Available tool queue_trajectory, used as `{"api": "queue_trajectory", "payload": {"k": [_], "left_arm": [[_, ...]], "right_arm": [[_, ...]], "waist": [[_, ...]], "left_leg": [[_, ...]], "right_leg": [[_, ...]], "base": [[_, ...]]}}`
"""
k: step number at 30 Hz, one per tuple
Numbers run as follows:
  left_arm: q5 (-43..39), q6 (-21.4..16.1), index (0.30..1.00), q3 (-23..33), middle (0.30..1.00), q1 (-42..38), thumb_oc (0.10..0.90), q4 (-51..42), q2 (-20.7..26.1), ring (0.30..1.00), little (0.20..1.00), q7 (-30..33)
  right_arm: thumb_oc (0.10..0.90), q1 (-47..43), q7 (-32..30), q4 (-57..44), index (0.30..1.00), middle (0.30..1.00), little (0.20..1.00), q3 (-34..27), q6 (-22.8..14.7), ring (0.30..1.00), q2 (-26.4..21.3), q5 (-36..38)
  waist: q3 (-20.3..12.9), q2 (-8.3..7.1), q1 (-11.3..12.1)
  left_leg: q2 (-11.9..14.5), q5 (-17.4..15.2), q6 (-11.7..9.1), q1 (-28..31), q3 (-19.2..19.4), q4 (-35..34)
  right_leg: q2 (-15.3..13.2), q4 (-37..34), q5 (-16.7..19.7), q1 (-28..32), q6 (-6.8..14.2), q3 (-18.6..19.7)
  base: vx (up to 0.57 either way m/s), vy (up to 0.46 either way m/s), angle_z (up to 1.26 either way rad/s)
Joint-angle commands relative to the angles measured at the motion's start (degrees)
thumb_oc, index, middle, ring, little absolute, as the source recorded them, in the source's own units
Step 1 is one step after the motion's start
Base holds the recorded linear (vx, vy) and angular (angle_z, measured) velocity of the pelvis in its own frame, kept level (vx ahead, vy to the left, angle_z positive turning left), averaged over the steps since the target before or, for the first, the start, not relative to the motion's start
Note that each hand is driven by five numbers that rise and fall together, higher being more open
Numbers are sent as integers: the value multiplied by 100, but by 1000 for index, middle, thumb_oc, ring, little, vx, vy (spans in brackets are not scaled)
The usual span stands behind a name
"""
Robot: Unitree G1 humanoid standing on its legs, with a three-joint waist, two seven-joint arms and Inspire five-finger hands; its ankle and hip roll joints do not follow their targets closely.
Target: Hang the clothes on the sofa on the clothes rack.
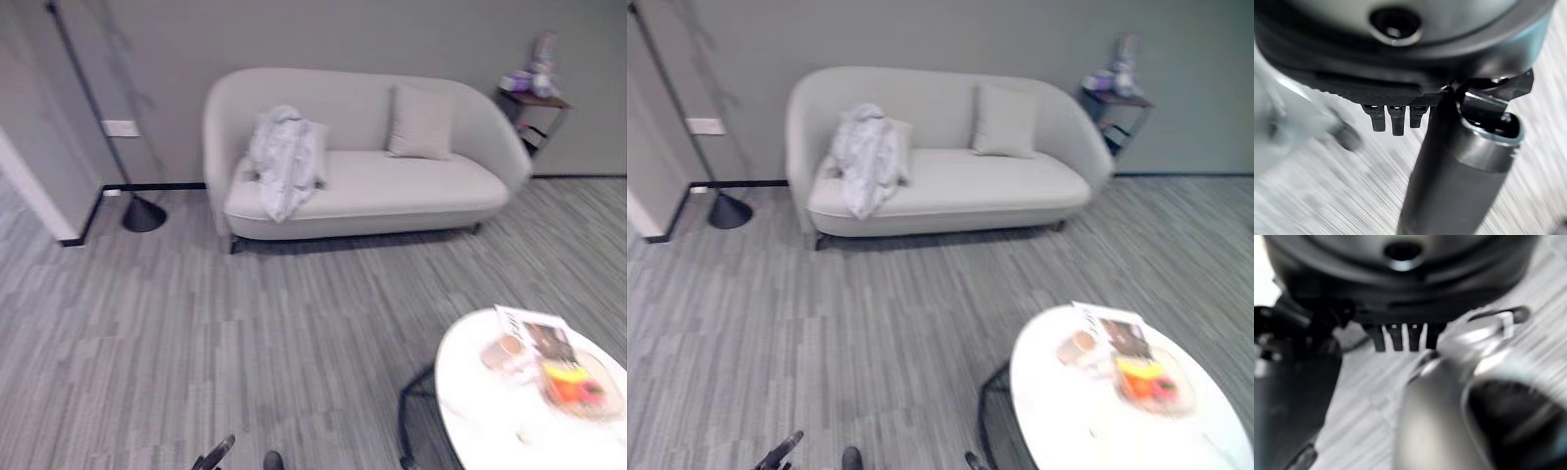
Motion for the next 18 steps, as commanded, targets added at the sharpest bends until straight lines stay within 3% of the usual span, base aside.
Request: {"api": "queue_trajectory", "payload": {"k": [1,2,3,6,9,11,18], "left_arm": [[885,-173,900,-44,900,13,800,-106,92,900,900,-111],[983,-161,900,-153,900,-5,800,-96,80,900,900,-182],[983,-161,900,-152,900,-5,800,-95,78,900,900,-182],[1140,-150,900,-210,900,52,800,-57,56,900,900,-229],[1253,-156,900,-232,900,66,800,-19,-25,900,900,-237],[1334,-165,900,-236,900,52,800,-16,-69,900,900,-263],[1651,-86,900,-299,900,236,800,130,-161,900,900,-434]], "right_arm": [[800,-693,141,-123,900,900,900,184,-61,900,41,83],[800,-790,133,-243,900,900,900,314,-67,900,66,103],[800,-790,132,-243,900,900,900,315,-67,900,64,103],[800,-856,96,-371,900,900,900,306,-106,900,8,177],[800,-885,92,-420,900,900,900,288,-127,900,-9,197],[800,-866,101,-438,900,900,900,250,-118,900,-17,178],[800,-621,131,-181,900,900,900,94,-60,900,-83,-28]], "waist": [[-52,282,-41],[52,421,-210],[59,423,-213],[136,469,-370],[186,395,-532],[182,342,-604],[-79,372,-722]], "left_leg": [[764,170,-721,166,-487,-465],[763,55,-715,391,-594,-465],[766,51,-719,400,-597,-465],[733,-229,-780,777,-573,-465],[728,-526,-899,1166,-712,-465],[732,-652,-932,1317,-769,-465],[925,-979,-1099,2012,-924,-400]], "right_leg": [[137,-1915,735,2,-23,-217],[676,-1994,39,-462,-196,-278],[678,-1991,32,-453,-200,-283],[986,-3102,-143,-708,-196,-678],[1299,-4487,145,-901,-40,-559],[1273,-4933,371,-1029,92,-452],[1264,-5111,612,-867,147,-497]], "base": [[427,430,23],[336,329,11],[323,128,16],[290,0,62],[382,-79,37],[290,-69,35],[425,-131,38]]}}
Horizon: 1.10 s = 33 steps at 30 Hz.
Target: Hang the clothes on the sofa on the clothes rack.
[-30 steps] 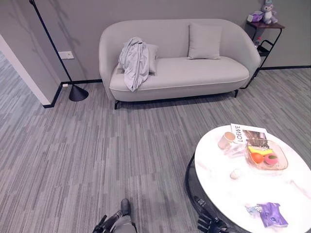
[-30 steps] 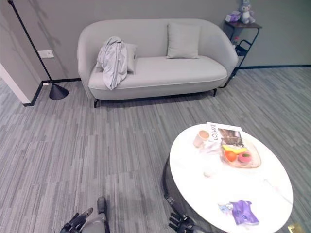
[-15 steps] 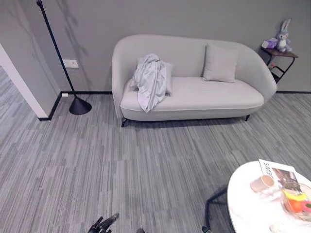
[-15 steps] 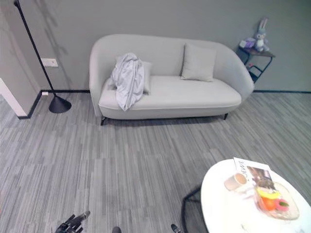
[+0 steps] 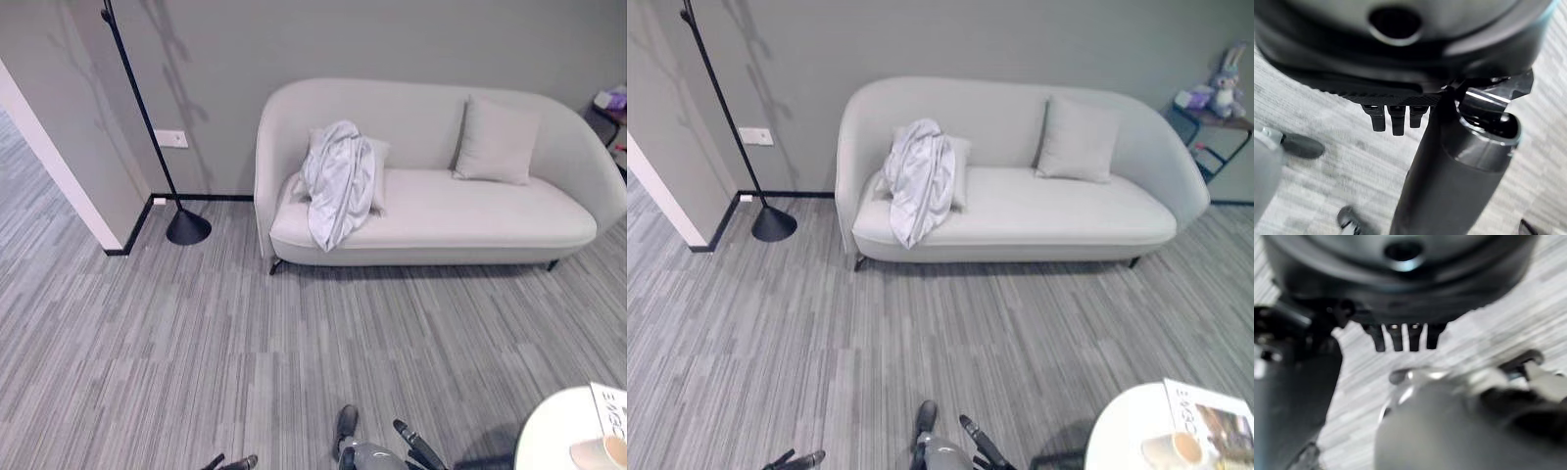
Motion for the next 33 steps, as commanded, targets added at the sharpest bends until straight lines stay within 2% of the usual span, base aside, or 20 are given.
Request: {"api": "queue_trajectory", "payload": {"k": [1,3,4,6,7,8,9,10,11,14,15,16,18,19,20,21,24,27,30,33], "left_arm": [[229,-130,900,179,900,-351,800,184,83,900,900,-238],[229,-130,900,179,900,-351,800,184,83,900,900,-238],[107,-105,900,293,900,-338,800,191,123,900,900,-196],[21,-131,900,356,900,-342,800,200,112,900,900,-171],[-87,-123,900,387,900,-367,800,178,120,900,900,-163],[-321,-137,900,479,900,-402,800,119,94,900,900,-130],[-323,-137,900,477,900,-402,800,118,95,900,900,-129],[-174,-103,900,242,900,-471,800,133,73,900,900,-42],[-367,-146,900,214,900,-541,800,-121,-18,900,900,112],[-424,-128,900,219,900,-529,800,-166,-57,900,900,130],[-632,-88,900,249,900,-518,800,-224,-147,900,900,161],[-632,-88,900,248,900,-515,800,-225,-148,900,900,162],[-688,-118,900,309,900,-459,800,-327,-198,900,900,191],[-688,-118,900,308,900,-456,800,-328,-199,900,900,192],[-731,-101,900,307,900,-424,800,-339,-290,900,900,164],[-731,-101,900,307,900,-427,800,-338,-290,900,900,164],[-1042,-61,900,463,900,-396,800,-312,-341,900,900,149],[-1146,-50,900,635,900,-308,800,-324,-343,900,900,216],[-1085,-28,900,739,900,-174,800,-272,-312,900,900,285],[-982,-2,900,815,900,-64,800,-191,-244,900,900,300]], "right_arm": [[800,-185,100,181,900,900,900,-87,-109,900,-117,-80],[800,-185,100,181,900,900,900,-87,-109,900,-117,-80],[800,-165,-43,473,900,900,900,-323,-122,900,-285,-50],[800,-217,-113,511,900,900,900,-446,-192,900,-371,49],[800,-257,-154,475,900,900,900,-492,-214,900,-428,107],[800,-263,-232,334,900,900,900,-536,-331,900,-512,157],[800,-262,-234,332,900,900,900,-537,-331,900,-511,157],[800,-1684,-568,765,900,900,900,-320,-310,900,-871,251],[800,-1064,-730,478,900,900,900,-265,-555,900,-432,122],[800,-936,-810,46,900,900,900,-185,-534,900,-336,22],[800,-853,-1004,-1213,900,900,900,99,-611,900,-491,-474],[800,-844,-1010,-1225,900,900,900,98,-604,900,-491,-477],[800,-796,-1150,-2516,900,900,900,267,-667,900,-735,-1082],[800,-790,-1153,-2524,900,900,900,266,-662,900,-735,-1085],[800,-877,-1291,-2937,900,900,900,321,-680,900,-856,-1458],[800,-878,-1292,-2939,900,900,900,320,-678,900,-856,-1459],[800,-1134,-1411,-3016,900,900,900,406,-677,900,-926,-1644],[800,-1353,-1628,-3009,900,900,900,533,-547,900,-1004,-2127],[800,-1502,-1784,-2995,900,900,900,448,-390,900,-988,-2173],[800,-1497,-1888,-2885,900,900,900,303,-379,900,-938,-2076]], "waist": [[-58,-113,-65],[-57,-113,-66],[-108,28,-78],[-126,124,-61],[-130,95,-58],[-126,6,-14],[-122,11,-22],[-162,-76,279],[-37,-153,276],[17,-212,258],[140,-267,359],[135,-262,360],[189,-244,505],[190,-248,504],[191,-164,619],[183,-168,616],[188,-55,811],[193,-37,982],[43,-35,1037],[-114,-135,1048]], "left_leg": [[962,101,-148,-442,-210,49],[962,101,-149,-442,-210,49],[1355,383,-327,-416,-302,227],[1650,884,-504,-554,-365,632],[1720,1138,-545,-715,-388,893],[1859,1629,-621,-994,-389,1586],[1871,1617,-629,-1010,-405,1616],[1914,1732,-638,-1214,-528,2109],[2179,2152,-575,-1570,-281,2905],[2338,2095,-485,-1685,-3,3234],[2105,1468,-341,-2253,391,3231],[2109,1457,-337,-2260,393,3244],[1433,1035,-227,-2877,319,2342],[1425,1039,-224,-2866,322,2328],[1045,1156,-206,-3058,155,1389],[1036,1187,-202,-3056,157,1353],[823,1752,-284,-3402,-25,548],[786,1993,-346,-3513,10,225],[795,2011,-239,-3248,67,3],[664,1900,-121,-3052,31,20]], "right_leg": [[-719,-1006,543,797,1418,403],[-719,-1007,543,797,1418,402],[-500,-618,230,751,1231,348],[-304,-523,24,830,1076,286],[-255,-553,-46,920,1010,261],[-111,-733,-168,1207,858,245],[-101,-748,-162,1218,852,233],[-85,-902,-244,1493,763,79],[-17,-1096,-395,1763,603,52],[27,-1182,-441,1911,549,108],[-5,-1298,-545,2194,583,343],[-5,-1295,-547,2192,586,344],[-69,-1309,-641,2308,694,509],[-76,-1309,-643,2313,697,508],[-4,-1309,-741,2430,724,597],[-10,-1309,-735,2417,724,595],[196,-1309,-886,2626,693,697],[271,-1309,-1004,2815,682,808],[286,-1309,-1126,3002,710,885],[155,-1280,-1209,3160,767,919]], "base": [[274,-143,3],[211,-151,-23],[386,-311,-19],[382,-331,-12],[362,-368,-33],[247,-278,-37],[337,-308,-11],[281,-300,-15],[281,-297,-23],[200,-170,7],[202,-44,14],[255,-27,-22],[141,70,-71],[212,108,-80],[123,57,-42],[190,71,-32],[208,33,1],[219,34,-26],[351,111,-47],[324,128,-32]]}}
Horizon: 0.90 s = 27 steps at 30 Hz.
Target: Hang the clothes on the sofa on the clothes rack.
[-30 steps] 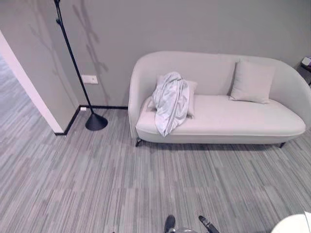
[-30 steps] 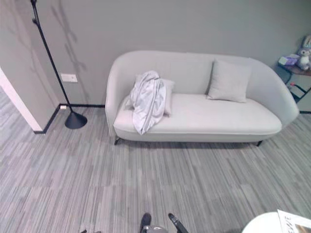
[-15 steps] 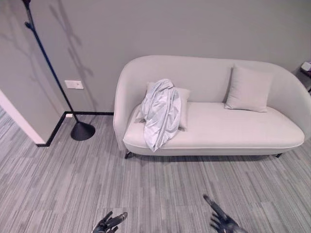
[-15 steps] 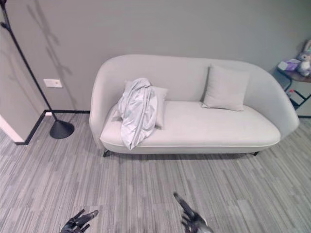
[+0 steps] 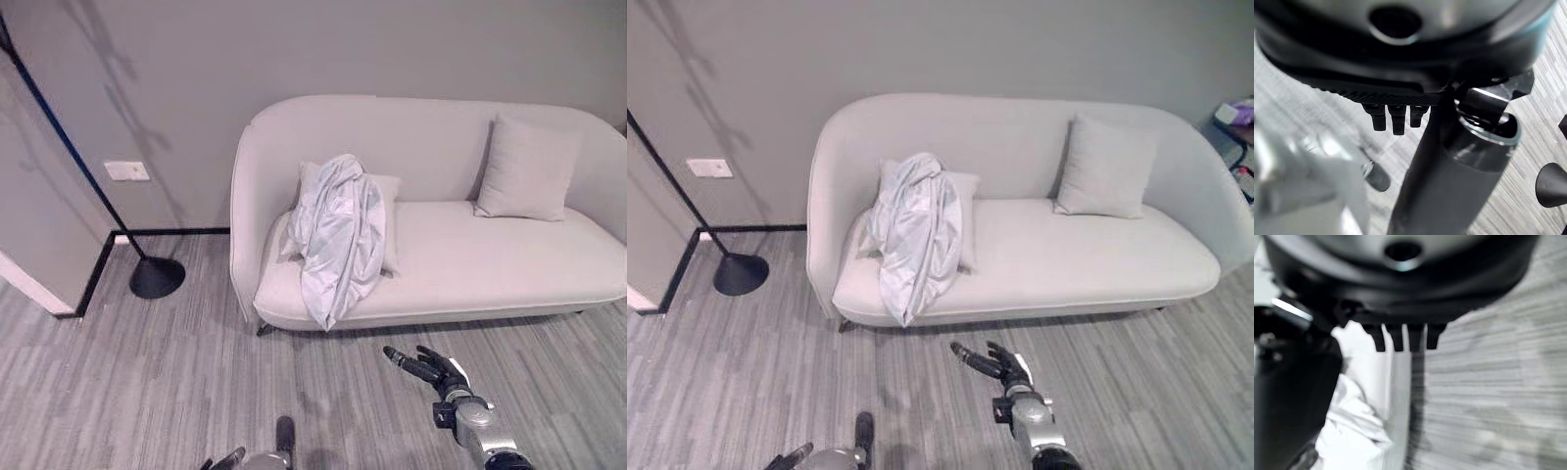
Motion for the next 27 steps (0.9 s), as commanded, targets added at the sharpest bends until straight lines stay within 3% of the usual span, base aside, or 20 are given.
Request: {"api": "queue_trajectory", "payload": {"k": [1,7,8,11,13,16,17,18,21,23,27], "left_arm": [[109,-130,900,-214,900,-44,800,95,-242,900,900,-7],[396,-157,900,-408,900,-32,800,58,-189,900,900,27],[497,-164,900,-531,900,-52,800,29,-167,900,900,9],[737,-153,900,-813,900,-117,800,-16,-107,900,900,5],[881,-160,900,-974,900,-173,800,-11,-73,900,900,20],[1056,-224,900,-1178,900,-244,800,-54,-16,900,900,-19],[1152,-242,900,-1258,900,-269,800,-40,-9,900,900,-33],[1354,-272,900,-1362,900,-294,800,18,21,900,900,-49],[1599,-301,900,-1338,900,-372,800,197,105,900,900,-61],[1655,-284,900,-1298,900,-371,800,247,156,900,900,-80],[1780,-279,900,-1258,900,-318,800,303,188,900,900,-123]], "right_arm": [[800,-416,-374,-266,900,900,900,-383,-285,900,-322,21],[800,-638,-631,194,900,900,900,-605,-368,900,-261,73],[800,-757,-704,375,900,900,900,-657,-402,900,-287,76],[800,-941,-784,550,900,900,900,-638,-377,900,-294,47],[800,-1035,-843,710,900,900,900,-642,-399,900,-222,143],[800,-1033,-750,930,900,900,900,-626,-426,900,-248,302],[800,-1029,-698,1029,900,900,900,-623,-444,900,-271,387],[800,-1008,-627,1166,900,900,900,-623,-473,900,-333,535],[800,-994,-503,1443,900,900,900,-604,-408,900,-419,557],[800,-1052,-484,1691,900,900,900,-606,-351,900,-461,513],[800,-1009,-408,1859,900,900,900,-607,-304,900,-483,457]], "waist": [[-427,216,59],[-560,83,141],[-508,86,125],[-322,217,-17],[-230,311,-101],[-174,364,-180],[-158,374,-221],[-130,314,-288],[-108,202,-403],[-83,149,-444],[-73,63,-480]], "left_leg": [[442,18,-589,-227,-149,-117],[242,-313,-359,50,13,-192],[170,-420,-255,173,50,-216],[182,-549,-141,397,-15,-216],[237,-642,-121,555,-56,-216],[306,-710,-218,609,-219,-216],[321,-725,-245,628,-314,-216],[273,-816,-287,705,-506,-216],[200,-981,-309,845,-884,-216],[191,-1052,-312,951,-1091,-216],[131,-1162,-297,1092,-1289,-216]], "right_leg": [[430,-7,158,-355,-160,-25],[78,788,379,-582,167,-100],[-78,1561,700,-906,350,-177],[-220,2741,1217,-1522,490,-304],[-369,3261,1180,-1834,453,-499],[-458,2793,900,-2033,255,-711],[-351,2513,773,-2075,189,-622],[-165,1627,708,-2127,166,-215],[-46,623,1232,-2433,299,486],[-30,459,1446,-2530,349,607],[-23,330,1540,-2457,341,755]], "base": [[387,209,11],[204,155,4],[135,195,6],[107,179,14],[124,113,47],[150,-3,29],[220,-99,30],[220,-116,87],[196,-97,79],[179,-88,61],[134,-48,73]]}}
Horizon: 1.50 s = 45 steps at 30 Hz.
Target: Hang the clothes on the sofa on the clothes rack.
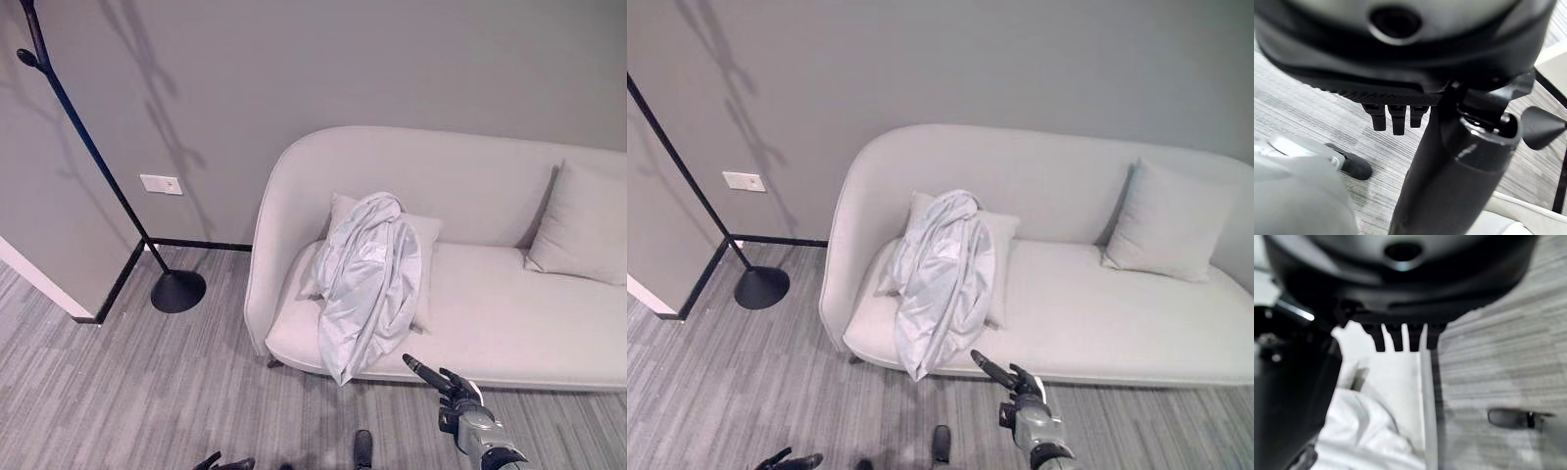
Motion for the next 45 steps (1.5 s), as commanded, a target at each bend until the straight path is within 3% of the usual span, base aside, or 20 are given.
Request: {"api": "queue_trajectory", "payload": {"k": [1,9,19,21,23,24,25,26,27,28,29,30,34,38,39,40,42,45], "left_arm": [[352,-159,900,20,900,-166,800,105,-113,900,900,-172],[351,-189,900,109,900,106,800,171,-154,900,900,-153],[166,-321,900,-464,900,-128,800,-293,-101,900,900,7],[111,-349,900,-648,900,-291,800,-437,-51,900,900,107],[10,-416,900,-784,900,-446,800,-607,-28,900,900,181],[-30,-446,900,-961,900,-519,800,-668,-55,900,900,256],[-30,-446,900,-960,900,-521,800,-667,-54,900,900,256],[158,-452,900,-1150,900,-439,800,-789,-21,900,900,281],[247,-474,900,-1207,900,-422,800,-803,27,900,900,308],[357,-449,900,-1252,900,-433,800,-721,45,900,900,324],[357,-450,900,-1254,900,-433,800,-721,46,900,900,324],[641,-437,900,-1365,900,-356,800,-558,-9,900,900,456],[825,-572,900,-1547,900,-375,800,-698,29,900,900,547],[643,-735,900,-1655,900,-612,800,-1134,151,900,900,677],[660,-791,900,-1853,900,-686,800,-1388,187,900,900,698],[698,-844,900,-2024,900,-755,800,-1539,222,900,900,733],[784,-906,900,-2346,900,-745,800,-2104,356,900,900,693],[970,-936,900,-2525,900,-723,800,-2201,458,900,900,631]], "right_arm": [[800,-538,57,-131,900,900,900,-140,-304,900,-500,-75],[800,-702,282,-35,900,900,900,192,-354,900,-388,-172],[800,-1578,159,746,900,900,900,788,-424,900,-64,-100],[800,-1874,-54,832,900,900,900,837,-449,900,-103,-110],[800,-2132,-218,915,900,900,900,820,-476,900,-217,-71],[800,-2297,-380,1104,900,900,900,805,-444,900,-340,-38],[800,-2300,-380,1106,900,900,900,804,-444,900,-339,-38],[800,-2304,-459,1219,900,900,900,706,-453,900,-448,94],[800,-2322,-462,1274,900,900,900,674,-461,900,-516,127],[800,-2238,-457,1330,900,900,900,624,-451,900,-524,157],[800,-2236,-457,1329,900,900,900,623,-451,900,-524,157],[800,-2309,-729,1421,900,900,900,554,-426,900,-494,69],[800,-2421,-822,1530,900,900,900,555,-381,900,-523,88],[800,-2682,-805,1802,900,900,900,625,-238,900,-496,27],[733,-2858,-771,2007,799,799,799,580,-194,799,-487,185],[590,-3017,-709,2190,585,585,585,451,-162,585,-492,490],[400,-3329,-635,2363,300,300,300,255,-147,300,-677,1117],[400,-3666,-480,2372,300,300,300,174,-182,300,-1002,1646]], "waist": [[-68,27,40],[-179,-18,177],[208,24,502],[593,44,550],[893,144,640],[1008,245,689],[989,234,667],[971,346,696],[1003,432,753],[1022,462,742],[1024,458,753],[907,724,716],[846,828,649],[893,936,725],[941,1008,769],[996,1078,811],[1067,1231,938],[1180,1334,1029]], "left_leg": [[-83,-388,-52,56,416,-41],[85,-426,-146,51,342,-41],[490,-263,-411,-421,-51,-26],[401,-536,-568,-1205,-110,1277],[243,-398,-665,-1919,-256,2155],[356,-327,-619,-2261,-189,2020],[337,-291,-615,-2280,-205,1991],[726,202,-584,-2377,120,1289],[879,544,-630,-2503,381,937],[1045,659,-669,-2586,793,585],[1046,670,-669,-2568,807,561],[1124,893,-703,-2335,1186,25],[1020,886,-682,-2302,1371,-41],[788,813,-599,-2421,1435,-41],[716,781,-580,-2473,1430,-41],[637,771,-580,-2561,1406,-41],[481,761,-576,-2823,1369,-41],[398,781,-605,-3097,1388,-41]], "right_leg": [[-5,397,-129,-152,29,129],[117,126,-199,143,-73,-143],[366,23,-496,1,-267,-503],[289,263,-686,-83,-400,-659],[221,453,-779,-198,-481,-813],[187,479,-896,-211,-465,-954],[169,477,-890,-233,-460,-973],[171,425,-934,-172,-438,-1091],[186,396,-979,-108,-443,-1116],[138,387,-1023,-97,-446,-1195],[135,390,-1024,-99,-446,-1183],[169,380,-1040,-131,-366,-1158],[-1,303,-923,-229,-313,-1095],[-241,171,-714,-427,-182,-980],[-323,118,-641,-467,-123,-1012],[-399,64,-574,-528,-60,-1045],[-541,33,-480,-757,47,-1068],[-627,23,-400,-1013,125,-1092]], "base": [[162,-83,41],[100,-76,5],[10,-117,30],[-122,-144,48],[-155,-40,145],[-34,-12,130],[141,64,55],[195,118,34],[239,158,47],[114,93,71],[197,264,83],[156,222,76],[149,216,-32],[112,168,-36],[87,147,6],[98,161,24],[75,130,22],[25,83,14]]}}
